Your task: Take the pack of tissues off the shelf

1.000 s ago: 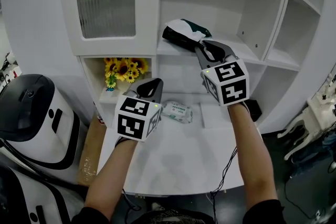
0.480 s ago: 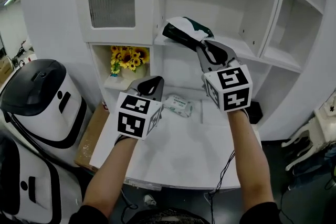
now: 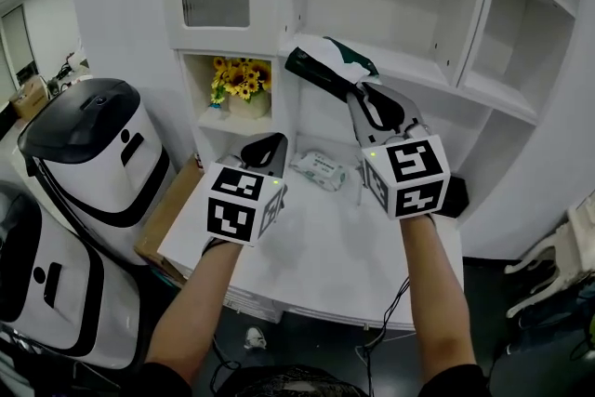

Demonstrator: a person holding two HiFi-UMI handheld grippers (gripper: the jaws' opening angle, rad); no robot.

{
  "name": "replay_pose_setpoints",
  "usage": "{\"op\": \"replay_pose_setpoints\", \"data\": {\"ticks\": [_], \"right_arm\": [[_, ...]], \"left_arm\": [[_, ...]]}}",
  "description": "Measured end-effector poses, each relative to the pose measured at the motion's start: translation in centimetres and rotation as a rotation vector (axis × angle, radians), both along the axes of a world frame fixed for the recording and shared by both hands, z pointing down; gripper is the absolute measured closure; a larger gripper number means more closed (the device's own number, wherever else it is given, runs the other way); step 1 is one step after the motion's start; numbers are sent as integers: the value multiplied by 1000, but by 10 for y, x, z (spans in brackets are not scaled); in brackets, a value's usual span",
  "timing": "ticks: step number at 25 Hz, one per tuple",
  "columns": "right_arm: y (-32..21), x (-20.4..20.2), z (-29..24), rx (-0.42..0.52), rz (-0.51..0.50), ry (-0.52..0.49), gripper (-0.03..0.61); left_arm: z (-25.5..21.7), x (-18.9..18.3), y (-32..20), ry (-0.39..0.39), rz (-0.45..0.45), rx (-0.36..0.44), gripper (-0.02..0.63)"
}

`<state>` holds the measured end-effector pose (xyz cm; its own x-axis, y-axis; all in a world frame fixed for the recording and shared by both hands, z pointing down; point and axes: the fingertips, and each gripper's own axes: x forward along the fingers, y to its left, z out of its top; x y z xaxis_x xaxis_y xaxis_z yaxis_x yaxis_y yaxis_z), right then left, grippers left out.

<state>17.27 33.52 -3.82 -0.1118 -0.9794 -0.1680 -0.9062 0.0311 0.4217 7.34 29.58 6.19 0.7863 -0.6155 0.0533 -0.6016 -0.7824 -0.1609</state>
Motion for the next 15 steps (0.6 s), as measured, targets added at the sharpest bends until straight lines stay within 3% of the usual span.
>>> {"op": "replay_pose_setpoints", "data": {"ticks": [15], "right_arm": [[83, -23, 73, -63, -81, -116, 514]], "left_arm": [[33, -35, 87, -22, -119, 3, 604]]}}
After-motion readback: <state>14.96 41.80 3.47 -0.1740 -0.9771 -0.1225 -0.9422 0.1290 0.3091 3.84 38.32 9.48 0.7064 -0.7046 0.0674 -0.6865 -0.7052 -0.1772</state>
